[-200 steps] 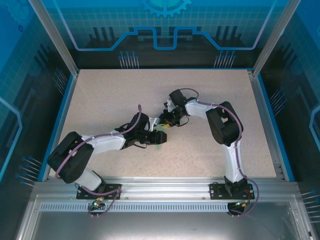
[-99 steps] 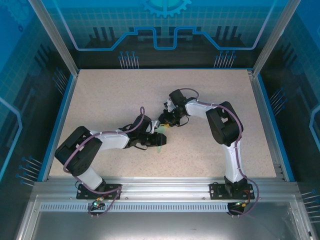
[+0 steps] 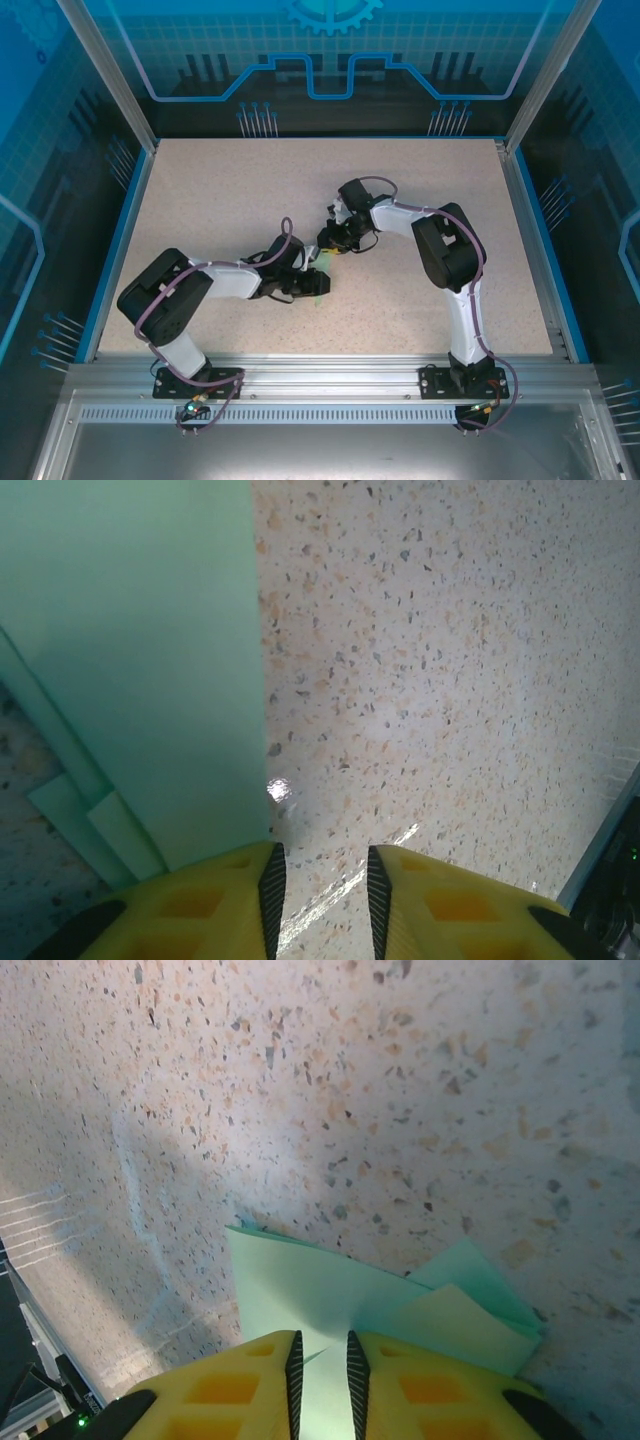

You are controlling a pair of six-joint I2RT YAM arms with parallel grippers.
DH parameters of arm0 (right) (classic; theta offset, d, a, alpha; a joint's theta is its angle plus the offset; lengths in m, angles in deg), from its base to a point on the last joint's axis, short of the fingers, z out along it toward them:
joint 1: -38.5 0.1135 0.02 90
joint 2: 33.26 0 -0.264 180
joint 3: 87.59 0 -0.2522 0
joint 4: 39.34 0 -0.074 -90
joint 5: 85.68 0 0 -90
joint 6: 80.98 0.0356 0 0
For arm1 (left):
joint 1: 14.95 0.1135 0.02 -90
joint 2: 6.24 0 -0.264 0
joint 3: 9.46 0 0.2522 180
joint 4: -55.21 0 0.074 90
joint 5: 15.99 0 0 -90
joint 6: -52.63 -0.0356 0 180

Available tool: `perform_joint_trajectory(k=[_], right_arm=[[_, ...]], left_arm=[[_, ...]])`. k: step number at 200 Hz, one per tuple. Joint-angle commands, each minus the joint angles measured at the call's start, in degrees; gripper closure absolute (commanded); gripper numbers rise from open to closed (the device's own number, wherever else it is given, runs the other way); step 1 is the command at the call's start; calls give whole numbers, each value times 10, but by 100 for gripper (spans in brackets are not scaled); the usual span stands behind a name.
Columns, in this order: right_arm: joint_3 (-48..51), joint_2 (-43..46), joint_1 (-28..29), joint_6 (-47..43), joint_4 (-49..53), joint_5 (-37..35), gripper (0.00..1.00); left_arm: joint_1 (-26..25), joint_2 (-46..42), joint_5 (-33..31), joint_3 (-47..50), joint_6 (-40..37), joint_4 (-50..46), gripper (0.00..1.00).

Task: Fold a paper plane with a square sheet of paper (fold left side to right side)
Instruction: Fold the wing for the fifth time at the center of the table.

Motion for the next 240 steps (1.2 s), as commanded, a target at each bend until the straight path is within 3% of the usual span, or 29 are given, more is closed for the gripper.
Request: perform_joint_trajectory(k=[1, 40, 81, 131, 211, 240], right_arm=[[20, 40, -8, -15, 2, 8, 81], [77, 136, -17, -43, 15, 15, 86], [182, 196, -4, -20, -28, 46, 87], [208, 161, 34, 24, -92, 61, 86], [165, 97, 53, 30, -92, 54, 86], [137, 75, 51, 8, -47, 13, 86]], left_arm=[[-12, 15, -14, 34, 6, -34, 72], [-14, 14, -26, 53, 18, -23, 83], [-16, 14, -35, 57, 19, -25, 88], [-18, 12, -45, 62, 21, -30, 90], [-21, 14, -49, 58, 19, -33, 92], [-21, 14, -51, 59, 17, -37, 93]])
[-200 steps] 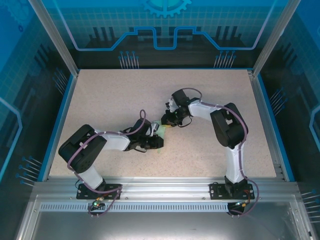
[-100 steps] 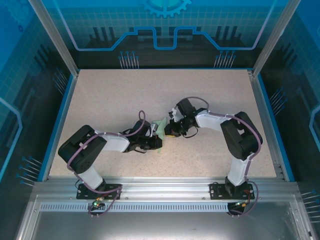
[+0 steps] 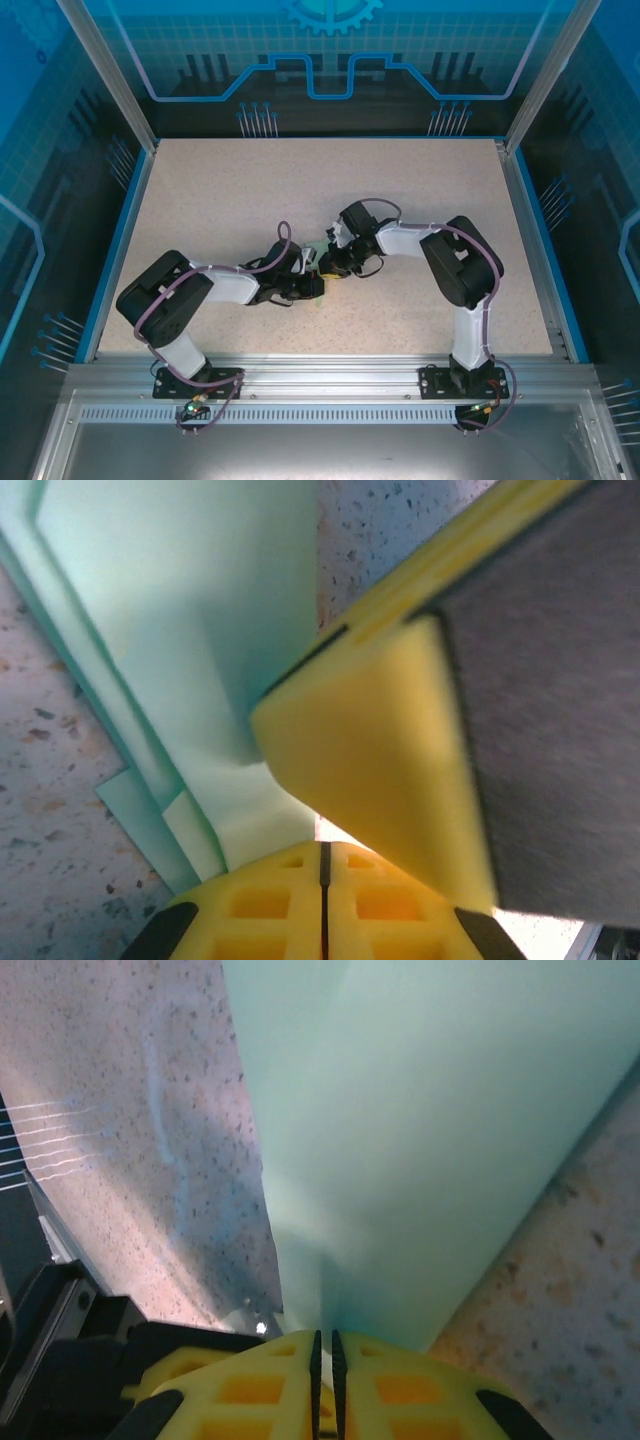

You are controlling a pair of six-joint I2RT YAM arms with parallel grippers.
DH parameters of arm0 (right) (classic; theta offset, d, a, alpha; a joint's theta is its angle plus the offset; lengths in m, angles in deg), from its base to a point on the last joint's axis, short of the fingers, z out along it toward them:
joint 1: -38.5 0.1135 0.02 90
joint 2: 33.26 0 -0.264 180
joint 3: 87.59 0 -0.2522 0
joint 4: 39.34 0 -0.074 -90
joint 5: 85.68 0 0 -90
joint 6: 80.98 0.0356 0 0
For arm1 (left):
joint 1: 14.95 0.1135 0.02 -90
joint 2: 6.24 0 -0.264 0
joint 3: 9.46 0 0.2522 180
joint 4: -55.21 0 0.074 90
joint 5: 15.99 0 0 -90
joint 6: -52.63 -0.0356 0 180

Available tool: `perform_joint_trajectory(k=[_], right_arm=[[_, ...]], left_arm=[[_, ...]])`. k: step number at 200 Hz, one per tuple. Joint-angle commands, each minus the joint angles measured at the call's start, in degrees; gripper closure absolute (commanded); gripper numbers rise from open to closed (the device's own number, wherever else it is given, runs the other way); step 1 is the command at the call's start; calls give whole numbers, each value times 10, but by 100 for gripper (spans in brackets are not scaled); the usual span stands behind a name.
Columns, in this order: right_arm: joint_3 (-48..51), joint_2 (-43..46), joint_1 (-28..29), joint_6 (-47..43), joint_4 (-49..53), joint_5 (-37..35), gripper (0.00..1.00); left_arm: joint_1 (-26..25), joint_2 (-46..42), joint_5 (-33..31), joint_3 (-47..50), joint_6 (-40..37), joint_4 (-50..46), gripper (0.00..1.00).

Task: Fold a paper plane with a square sheet of paper (fold left side to right side)
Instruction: Fold the wing for the fifth time at the center of the table.

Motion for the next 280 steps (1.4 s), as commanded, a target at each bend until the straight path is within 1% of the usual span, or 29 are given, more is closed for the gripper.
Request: perform_joint_trajectory(k=[1, 36, 64, 93, 215, 227, 235, 280], right_arm=[[-32, -22, 9, -18, 35, -31, 86], [-57, -50, 2, -50, 64, -65, 86], [-67, -63, -15, -64, 54, -65, 86], [-96, -78, -33, -80, 65, -69, 86], [-289, -189, -90, -108, 138, -66, 85], [-311, -188, -94, -109, 147, -72, 85], [-325, -210, -98, -107, 153, -73, 85], [-405, -257, -110, -102, 191, -64, 85]], left_arm=[[-14, 18, -15, 26, 2, -84, 93], [-14, 18, -16, 27, 0, -88, 94], [-15, 20, -19, 31, 0, -88, 95], [-14, 23, -19, 34, 1, -83, 95], [-16, 18, -17, 37, 2, -80, 97], [-16, 16, -18, 39, 2, -80, 97], [-17, 15, -18, 40, 3, -80, 97], [-19, 5, -20, 44, 4, -79, 97]])
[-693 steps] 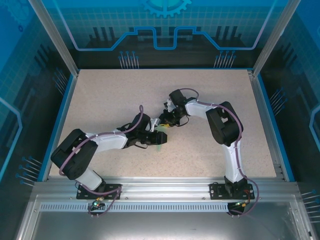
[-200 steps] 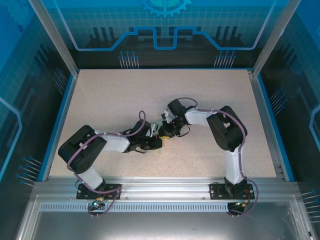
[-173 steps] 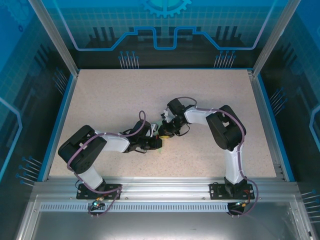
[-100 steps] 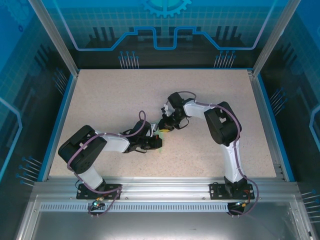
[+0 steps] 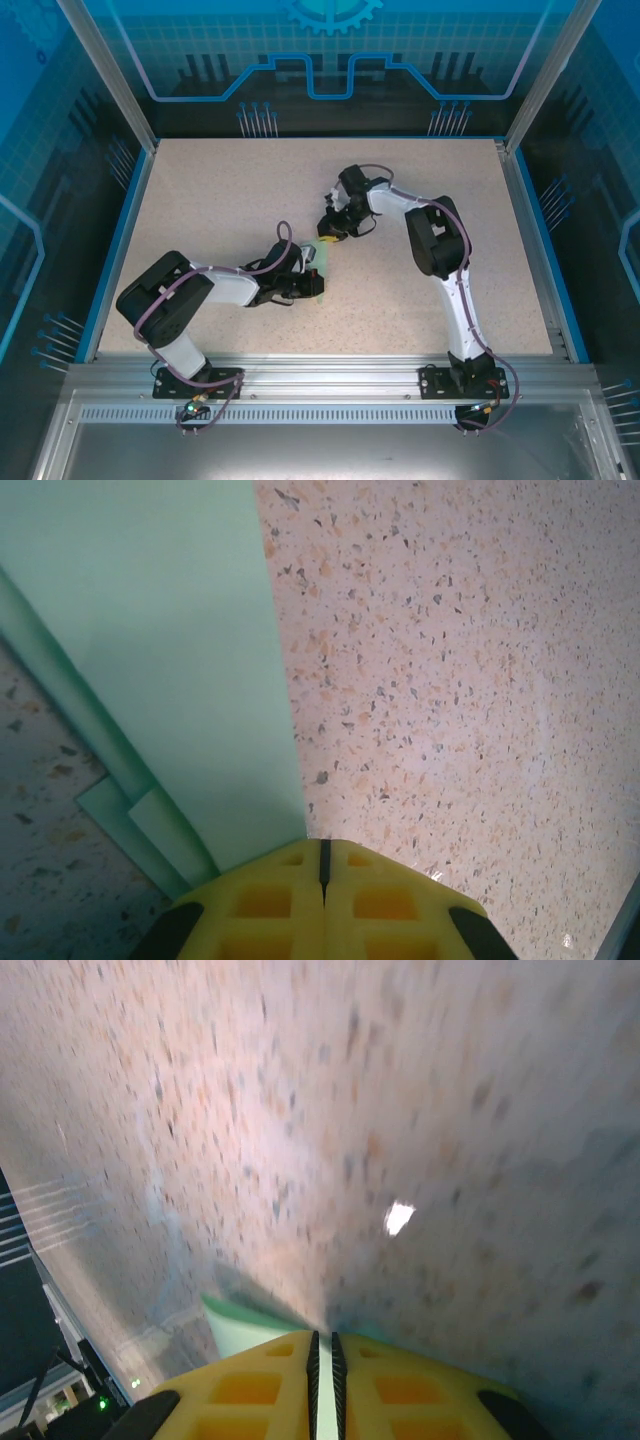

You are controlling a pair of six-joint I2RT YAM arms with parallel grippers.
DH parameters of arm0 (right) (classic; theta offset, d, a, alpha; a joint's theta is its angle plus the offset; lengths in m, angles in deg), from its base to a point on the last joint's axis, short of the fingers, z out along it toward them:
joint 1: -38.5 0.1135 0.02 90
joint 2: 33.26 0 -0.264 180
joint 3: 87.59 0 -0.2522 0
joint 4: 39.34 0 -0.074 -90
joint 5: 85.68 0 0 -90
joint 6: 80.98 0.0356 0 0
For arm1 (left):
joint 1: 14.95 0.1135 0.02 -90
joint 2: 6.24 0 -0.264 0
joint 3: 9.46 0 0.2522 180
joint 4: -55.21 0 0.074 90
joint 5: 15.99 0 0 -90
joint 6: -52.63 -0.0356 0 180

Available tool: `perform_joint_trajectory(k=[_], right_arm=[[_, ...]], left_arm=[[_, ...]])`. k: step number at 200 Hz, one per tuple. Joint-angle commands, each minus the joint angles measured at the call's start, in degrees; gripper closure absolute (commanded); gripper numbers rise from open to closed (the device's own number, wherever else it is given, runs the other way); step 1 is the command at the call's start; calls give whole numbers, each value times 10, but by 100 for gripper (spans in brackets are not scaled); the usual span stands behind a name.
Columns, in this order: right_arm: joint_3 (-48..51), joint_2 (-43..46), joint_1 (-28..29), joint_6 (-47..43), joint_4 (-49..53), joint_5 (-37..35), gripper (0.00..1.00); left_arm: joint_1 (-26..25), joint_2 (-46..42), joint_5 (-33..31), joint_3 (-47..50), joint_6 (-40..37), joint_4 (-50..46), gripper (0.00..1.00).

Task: Fold a paper plane with a square sheet of paper (fold left side to right side)
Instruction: Fold the wing for the fifth time at the center of the table.

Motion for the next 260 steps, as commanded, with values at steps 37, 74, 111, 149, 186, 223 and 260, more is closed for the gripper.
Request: perform_joint_trajectory(k=[37, 74, 111, 149, 186, 223, 260], right_arm=[[-100, -60, -43, -2, -5, -50, 85], [-62, 44, -49, -16, -5, -56, 83], [88, 157, -29, -29, -21, -22, 83], [209, 179, 20, 17, -99, 20, 83], [204, 119, 55, 41, -125, 17, 83], [164, 71, 60, 36, -73, -35, 83], [168, 60, 60, 30, -60, -45, 83]], left_arm=[[-17, 3, 5, 35, 6, -102, 97], [-18, -7, -3, 34, 10, -102, 97], [-17, -15, -7, 34, 7, -113, 97], [-18, -17, -7, 31, 5, -119, 97], [-18, -19, -4, 32, 1, -123, 97], [-20, -34, -2, 33, -7, -136, 96], [-24, -90, 17, 26, -8, -148, 93]])
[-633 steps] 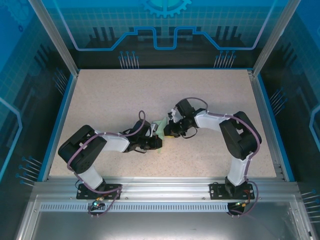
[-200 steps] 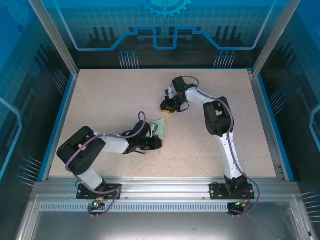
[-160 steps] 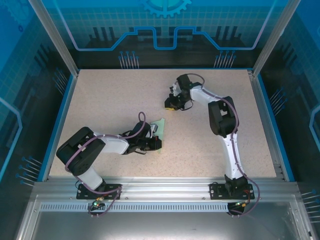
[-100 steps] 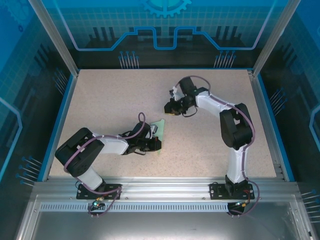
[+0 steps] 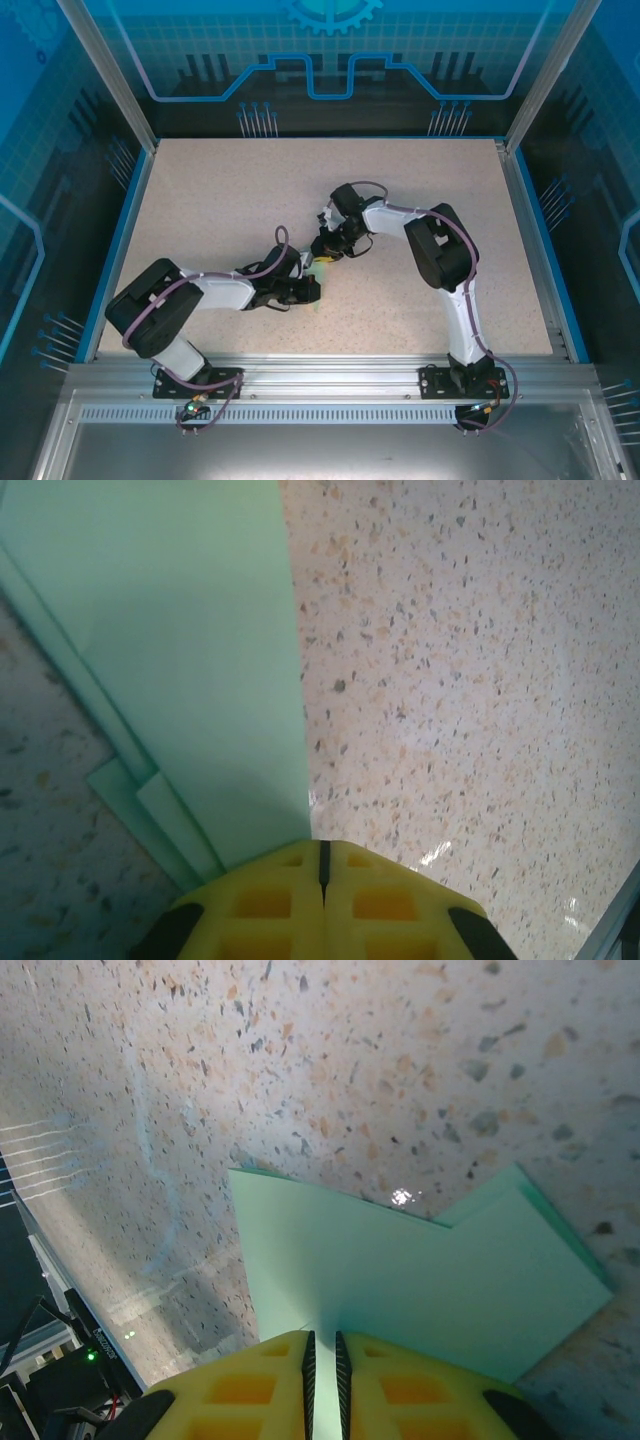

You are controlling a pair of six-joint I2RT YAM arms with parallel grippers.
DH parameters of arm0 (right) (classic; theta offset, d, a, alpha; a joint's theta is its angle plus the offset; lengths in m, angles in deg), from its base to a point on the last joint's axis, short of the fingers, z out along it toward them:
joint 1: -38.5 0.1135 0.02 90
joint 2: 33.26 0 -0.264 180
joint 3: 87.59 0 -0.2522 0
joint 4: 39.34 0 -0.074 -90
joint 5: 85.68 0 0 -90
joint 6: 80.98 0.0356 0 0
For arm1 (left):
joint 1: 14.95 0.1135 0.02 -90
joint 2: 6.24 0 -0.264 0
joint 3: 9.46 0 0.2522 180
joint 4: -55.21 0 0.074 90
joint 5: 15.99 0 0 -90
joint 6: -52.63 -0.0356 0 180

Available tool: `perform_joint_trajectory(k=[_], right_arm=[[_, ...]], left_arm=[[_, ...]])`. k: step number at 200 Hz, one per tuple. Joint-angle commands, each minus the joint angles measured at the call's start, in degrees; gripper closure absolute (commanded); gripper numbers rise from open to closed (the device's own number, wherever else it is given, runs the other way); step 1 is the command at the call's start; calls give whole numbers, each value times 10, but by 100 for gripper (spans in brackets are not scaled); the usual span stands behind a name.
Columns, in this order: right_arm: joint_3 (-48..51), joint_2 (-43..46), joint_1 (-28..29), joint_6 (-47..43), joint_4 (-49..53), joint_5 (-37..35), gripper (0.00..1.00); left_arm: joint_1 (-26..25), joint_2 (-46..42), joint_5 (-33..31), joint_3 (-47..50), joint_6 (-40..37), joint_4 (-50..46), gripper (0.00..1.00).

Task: Fold a paper plane with a square sheet of paper (fold left side to right side)
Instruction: Fold the wing for the fifth time at the center of the table.

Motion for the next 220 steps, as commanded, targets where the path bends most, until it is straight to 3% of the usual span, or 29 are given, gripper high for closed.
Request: perform_joint_trajectory(k=[1, 63, 123, 220], right_arm=[[2, -32, 1, -1, 20, -48, 83], [1, -34, 3, -4, 22, -50, 83], [0, -37, 6, -4, 28, -53, 83], [-2, -38, 9, -6, 35, -60, 83]], left_arm=[[-11, -41, 20, 14, -7, -78, 93], [-12, -121, 38, -16, -18, -109, 88], [-21, -34, 88, -37, -12, -57, 86], [-27, 8, 53, -21, -10, -74, 85]])
